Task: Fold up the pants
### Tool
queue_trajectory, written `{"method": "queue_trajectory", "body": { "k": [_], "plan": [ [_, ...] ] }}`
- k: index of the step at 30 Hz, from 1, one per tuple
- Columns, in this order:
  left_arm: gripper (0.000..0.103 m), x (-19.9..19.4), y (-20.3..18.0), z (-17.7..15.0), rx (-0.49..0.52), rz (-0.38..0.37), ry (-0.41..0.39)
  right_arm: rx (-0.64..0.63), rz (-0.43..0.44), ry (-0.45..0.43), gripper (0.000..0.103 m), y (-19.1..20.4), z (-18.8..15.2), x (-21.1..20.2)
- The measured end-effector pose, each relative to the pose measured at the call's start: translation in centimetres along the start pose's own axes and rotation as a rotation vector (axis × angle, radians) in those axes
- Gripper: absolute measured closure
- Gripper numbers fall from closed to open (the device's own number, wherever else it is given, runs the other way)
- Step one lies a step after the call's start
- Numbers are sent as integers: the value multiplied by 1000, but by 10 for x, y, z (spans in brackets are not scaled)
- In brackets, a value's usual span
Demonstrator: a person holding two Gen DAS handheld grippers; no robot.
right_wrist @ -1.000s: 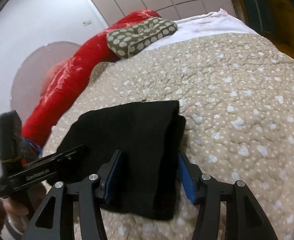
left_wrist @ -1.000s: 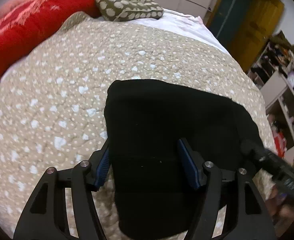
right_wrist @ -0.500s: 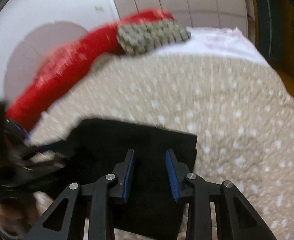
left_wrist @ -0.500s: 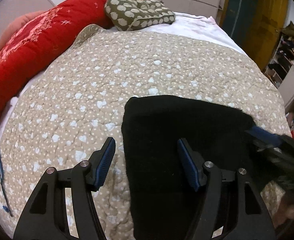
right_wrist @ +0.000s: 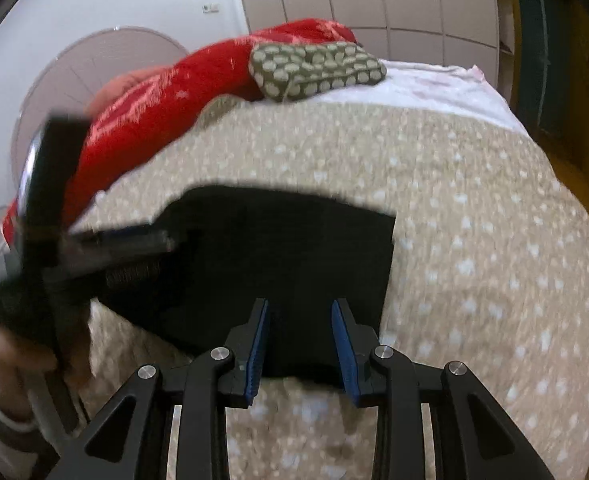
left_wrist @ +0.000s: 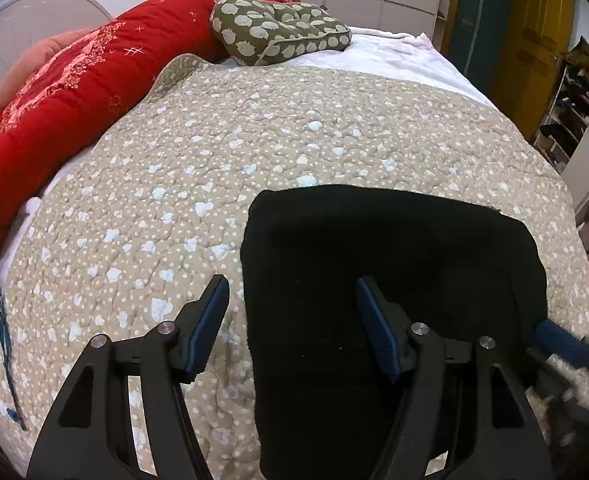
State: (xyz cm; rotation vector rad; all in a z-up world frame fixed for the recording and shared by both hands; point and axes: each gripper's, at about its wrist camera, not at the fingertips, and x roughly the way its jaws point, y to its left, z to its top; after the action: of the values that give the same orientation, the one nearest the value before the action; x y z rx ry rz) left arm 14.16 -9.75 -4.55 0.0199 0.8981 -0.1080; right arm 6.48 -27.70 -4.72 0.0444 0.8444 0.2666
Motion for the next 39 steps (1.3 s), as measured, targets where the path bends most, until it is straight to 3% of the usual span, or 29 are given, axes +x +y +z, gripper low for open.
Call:
{"method": "queue_trajectory", "body": {
  "k": [4, 9, 13, 20, 33, 39],
  "plan": [
    [37, -1, -1, -3, -7, 14, -10, -67, -72, -29, 71, 12, -11, 5],
    [37, -8, 1, -6, -23, 5, -5, -7, -21, -41, 72, 5, -2, -15],
    [37, -17, 1, -10, -23, 2, -11, -3, -46, -78, 72, 5, 5, -25],
    [37, -26, 3, -18, -37, 1, -15, 32, -111, 9, 71, -4, 1, 1],
    [37, -51, -3, -35, -27, 19, -41, 60, -119, -94, 68, 5, 4, -35],
    [37, -53, -3, -36, -32, 10, -33, 71, -127, -81, 64, 7, 2, -34]
  ]
}}
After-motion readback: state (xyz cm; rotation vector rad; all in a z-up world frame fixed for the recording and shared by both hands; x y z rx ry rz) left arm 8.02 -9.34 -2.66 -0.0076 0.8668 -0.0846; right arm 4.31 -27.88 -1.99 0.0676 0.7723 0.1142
